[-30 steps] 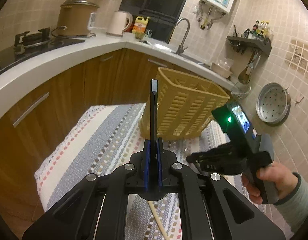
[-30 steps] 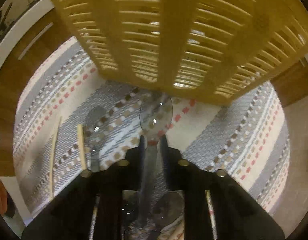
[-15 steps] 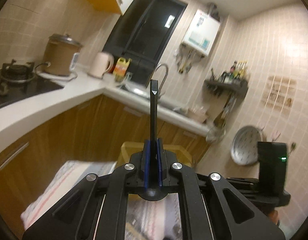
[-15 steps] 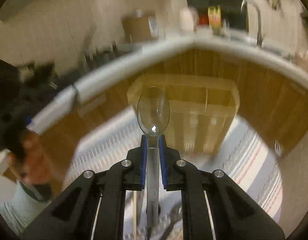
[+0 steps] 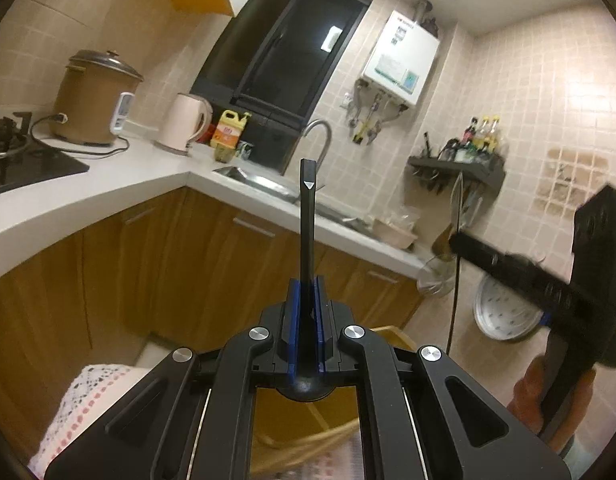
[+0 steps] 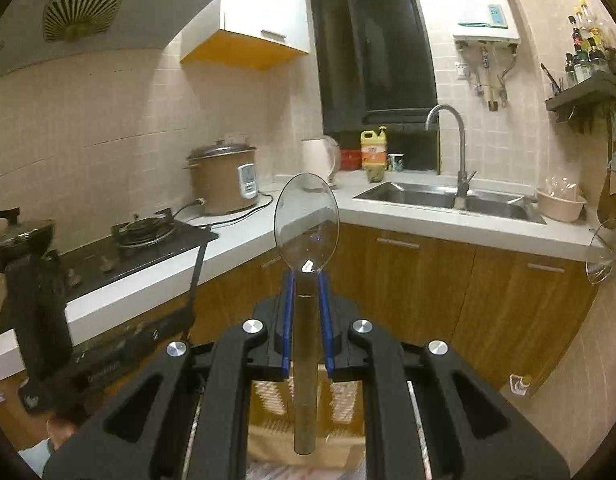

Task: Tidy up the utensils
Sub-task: 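Lower the clear spoon into the caddy and open the right gripper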

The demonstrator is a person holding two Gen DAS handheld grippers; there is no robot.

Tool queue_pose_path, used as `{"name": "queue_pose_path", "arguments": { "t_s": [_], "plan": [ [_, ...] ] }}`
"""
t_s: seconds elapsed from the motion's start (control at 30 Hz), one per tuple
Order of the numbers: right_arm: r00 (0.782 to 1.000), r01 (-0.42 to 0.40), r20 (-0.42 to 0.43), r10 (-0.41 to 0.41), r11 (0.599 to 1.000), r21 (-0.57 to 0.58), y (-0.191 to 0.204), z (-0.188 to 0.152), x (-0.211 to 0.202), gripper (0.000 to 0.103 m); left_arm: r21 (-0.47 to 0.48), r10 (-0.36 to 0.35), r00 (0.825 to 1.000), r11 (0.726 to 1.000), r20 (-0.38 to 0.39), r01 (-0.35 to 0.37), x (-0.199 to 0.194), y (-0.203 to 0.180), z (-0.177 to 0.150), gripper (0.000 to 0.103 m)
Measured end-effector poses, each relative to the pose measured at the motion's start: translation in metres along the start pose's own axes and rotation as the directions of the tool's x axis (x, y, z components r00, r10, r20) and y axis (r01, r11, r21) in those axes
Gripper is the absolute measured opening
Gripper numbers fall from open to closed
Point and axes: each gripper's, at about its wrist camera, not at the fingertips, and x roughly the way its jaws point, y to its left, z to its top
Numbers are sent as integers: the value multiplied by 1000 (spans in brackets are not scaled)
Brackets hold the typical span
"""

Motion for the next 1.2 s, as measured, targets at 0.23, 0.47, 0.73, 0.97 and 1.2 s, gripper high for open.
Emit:
{"name": "queue_pose_path", "arguments": {
  "t_s": [0.23, 0.47, 0.73, 0.97, 1.2],
  "plan": [
    [999, 30, 23, -30, 999, 11, -18, -17, 37, 10, 62, 20, 1000, 998, 12, -21, 9, 7, -16, 4],
    [997, 71, 4, -71, 997, -10, -25, -41, 53, 10, 76, 21, 999, 997, 29, -23, 7, 12, -29, 4],
    [995, 95, 5, -95, 995, -30, -27, -50, 55, 10, 73, 32, 998, 997, 46, -35, 12, 14, -28, 5],
    [996, 91, -3, -91, 994, -60, -18, -54, 56, 10, 113, 87, 994, 989, 68, -94, 12, 11, -33, 5],
    [997, 73, -16, -74, 996, -42, -19, -63, 51, 10, 134, 61, 997, 989, 43, -66, -6, 8, -36, 9]
  ]
}}
